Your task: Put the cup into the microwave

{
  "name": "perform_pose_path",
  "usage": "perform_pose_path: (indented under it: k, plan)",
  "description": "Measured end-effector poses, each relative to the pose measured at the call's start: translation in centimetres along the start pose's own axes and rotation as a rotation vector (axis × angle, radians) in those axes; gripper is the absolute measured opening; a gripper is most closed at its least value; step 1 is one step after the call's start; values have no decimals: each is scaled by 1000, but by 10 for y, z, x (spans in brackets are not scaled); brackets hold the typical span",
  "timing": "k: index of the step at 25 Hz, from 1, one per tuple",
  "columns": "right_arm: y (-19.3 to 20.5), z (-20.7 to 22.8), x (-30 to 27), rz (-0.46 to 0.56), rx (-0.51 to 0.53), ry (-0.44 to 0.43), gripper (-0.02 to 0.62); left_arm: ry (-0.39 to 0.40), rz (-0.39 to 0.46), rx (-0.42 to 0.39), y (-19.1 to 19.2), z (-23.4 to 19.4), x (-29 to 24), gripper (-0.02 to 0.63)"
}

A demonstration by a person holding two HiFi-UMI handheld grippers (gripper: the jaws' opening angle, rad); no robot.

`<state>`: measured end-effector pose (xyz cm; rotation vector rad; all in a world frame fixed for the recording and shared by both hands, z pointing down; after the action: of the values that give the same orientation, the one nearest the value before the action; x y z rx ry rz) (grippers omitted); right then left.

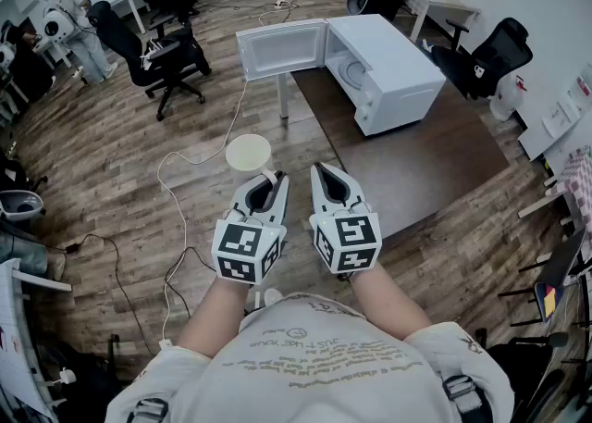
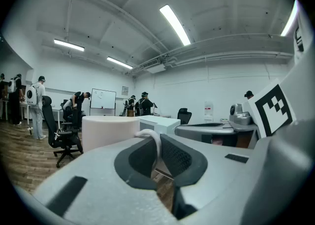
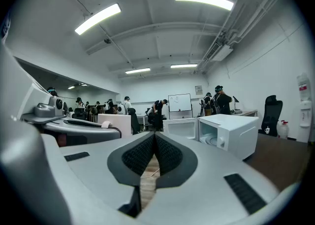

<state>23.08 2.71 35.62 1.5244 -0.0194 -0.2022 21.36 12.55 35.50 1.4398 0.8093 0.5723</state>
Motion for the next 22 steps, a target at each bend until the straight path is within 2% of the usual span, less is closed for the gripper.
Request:
perform_pose_path:
  k: [15,22]
  plan:
    - [0,-35,-23,29,0,55,15,7,-19,11,7,-38,18,32]
    - [10,-44,-31,19,-15,120,15,76,-15,-12,8,-50,23,32]
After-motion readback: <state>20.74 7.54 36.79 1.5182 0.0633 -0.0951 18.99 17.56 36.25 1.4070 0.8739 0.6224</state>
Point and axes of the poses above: the fingertips, and each gripper's own axes: x backward along the fingers, z to its right, y out of its underside, the point moved 4 cm from there along x, backward along the fingers
